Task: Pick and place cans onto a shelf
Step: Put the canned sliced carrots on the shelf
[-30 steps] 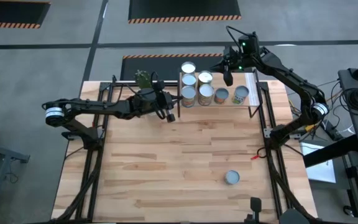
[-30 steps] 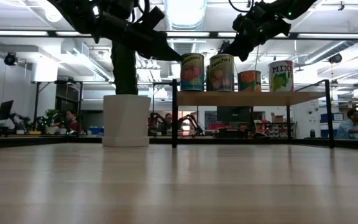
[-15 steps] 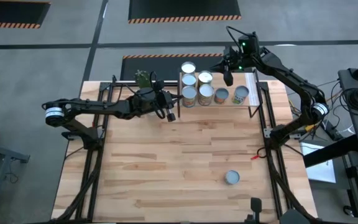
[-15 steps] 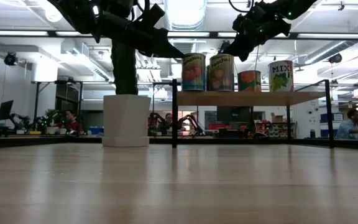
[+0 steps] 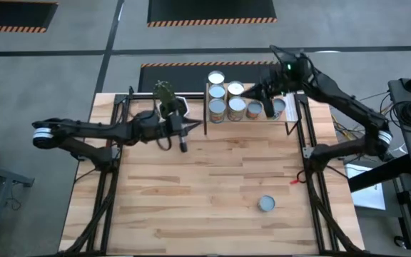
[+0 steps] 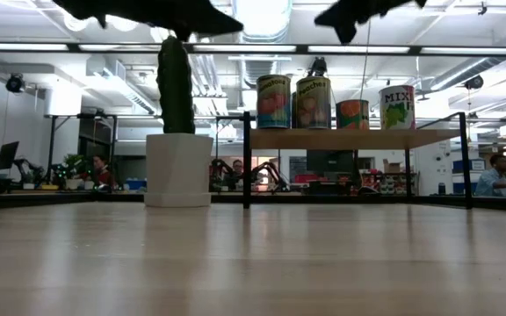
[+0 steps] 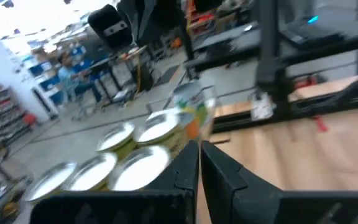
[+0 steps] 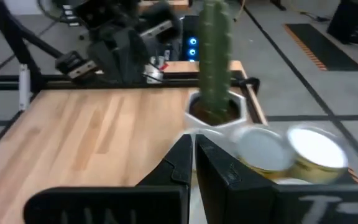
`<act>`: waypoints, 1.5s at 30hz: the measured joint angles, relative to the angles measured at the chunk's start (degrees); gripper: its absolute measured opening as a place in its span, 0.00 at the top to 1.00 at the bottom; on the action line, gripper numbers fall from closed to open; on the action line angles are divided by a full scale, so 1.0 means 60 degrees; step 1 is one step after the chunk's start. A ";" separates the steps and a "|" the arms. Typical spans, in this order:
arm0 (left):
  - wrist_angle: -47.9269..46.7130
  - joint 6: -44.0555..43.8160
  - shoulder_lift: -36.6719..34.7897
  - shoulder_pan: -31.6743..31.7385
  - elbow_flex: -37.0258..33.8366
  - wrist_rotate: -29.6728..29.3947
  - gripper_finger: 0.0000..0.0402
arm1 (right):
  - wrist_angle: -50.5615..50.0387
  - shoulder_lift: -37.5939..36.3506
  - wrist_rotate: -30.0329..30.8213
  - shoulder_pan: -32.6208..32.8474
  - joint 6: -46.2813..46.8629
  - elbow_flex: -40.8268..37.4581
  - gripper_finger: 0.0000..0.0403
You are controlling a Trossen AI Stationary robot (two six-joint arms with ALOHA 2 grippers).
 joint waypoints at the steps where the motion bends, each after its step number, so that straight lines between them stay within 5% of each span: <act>1: 0.0006 -0.0078 -0.0213 -0.0161 -0.0162 0.0004 1.00 | -0.0006 -0.0198 0.0361 0.0367 0.0198 -0.0073 0.98; 6: 0.0145 -0.0766 -0.1011 -0.0895 -0.0884 0.0011 1.00 | -0.0133 -0.1114 0.2778 0.2473 0.1323 -0.0610 0.98; 15: 0.0148 -0.1744 -0.1261 -0.1685 -0.1218 0.0011 1.00 | -0.1036 -0.1470 0.4711 0.6164 0.5510 -0.1571 0.98; 31: 0.0164 -0.1586 -0.1095 -0.2020 -0.1155 0.0015 1.00 | -0.3663 0.0235 0.4664 1.1122 1.6415 -0.3285 0.98; 37: 0.0164 -0.1530 -0.1095 -0.2020 -0.1155 0.0012 1.00 | -0.3624 0.1150 0.4730 1.1796 1.7560 -0.3386 0.98; 45: 0.0162 -0.1340 -0.1099 -0.2020 -0.1155 0.0015 1.00 | -0.3675 0.2454 0.4736 1.1804 1.7104 -0.2329 0.91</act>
